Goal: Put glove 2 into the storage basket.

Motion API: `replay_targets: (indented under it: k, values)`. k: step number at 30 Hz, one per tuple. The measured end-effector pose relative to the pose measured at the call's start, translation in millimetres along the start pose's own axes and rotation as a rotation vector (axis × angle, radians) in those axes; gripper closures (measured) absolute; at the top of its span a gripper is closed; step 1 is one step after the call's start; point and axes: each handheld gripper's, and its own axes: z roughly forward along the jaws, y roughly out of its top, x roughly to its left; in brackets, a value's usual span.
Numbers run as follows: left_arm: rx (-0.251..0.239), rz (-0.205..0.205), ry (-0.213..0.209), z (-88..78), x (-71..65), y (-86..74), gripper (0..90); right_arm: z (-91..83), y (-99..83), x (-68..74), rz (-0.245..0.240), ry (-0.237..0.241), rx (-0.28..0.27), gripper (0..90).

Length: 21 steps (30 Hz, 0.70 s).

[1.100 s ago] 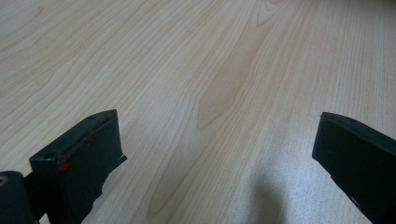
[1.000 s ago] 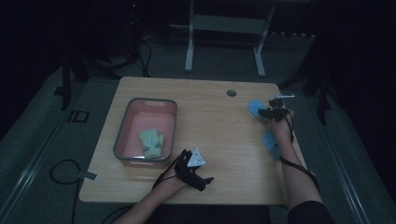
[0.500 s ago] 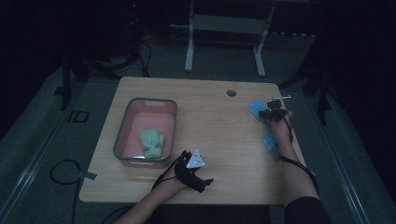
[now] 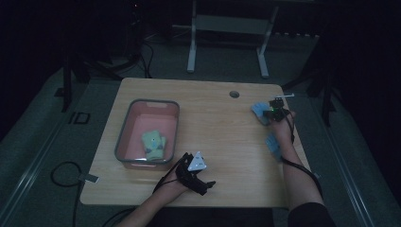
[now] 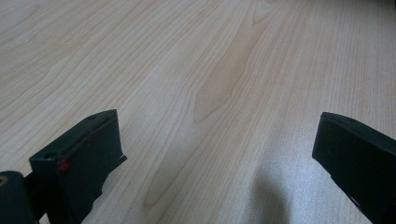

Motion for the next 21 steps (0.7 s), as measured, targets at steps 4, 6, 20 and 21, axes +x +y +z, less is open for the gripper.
replay_targets:
  k: [4, 6, 20, 21]
  values:
    - [0.001, 0.010, 0.010, -0.1, -0.9, 0.2, 1.8, -23.1, -0.3, 18.8, 0.019, 0.029, -0.035, 86.4]
    - [0.000, 0.020, 0.027, -1.2, -1.2, -0.3, 1.7, -31.6, -4.0, 29.3, 0.021, 0.048, -0.033, 86.6]
    - [-0.017, 0.025, 0.036, -1.5, -5.7, -0.8, 1.8, -101.2, -48.9, 98.1, 0.073, 0.107, -0.113, 86.9]
    - [-0.016, 0.029, 0.037, -1.3, -6.1, -0.6, 1.8, -104.5, -53.4, 100.6, 0.087, 0.110, -0.124, 86.9]
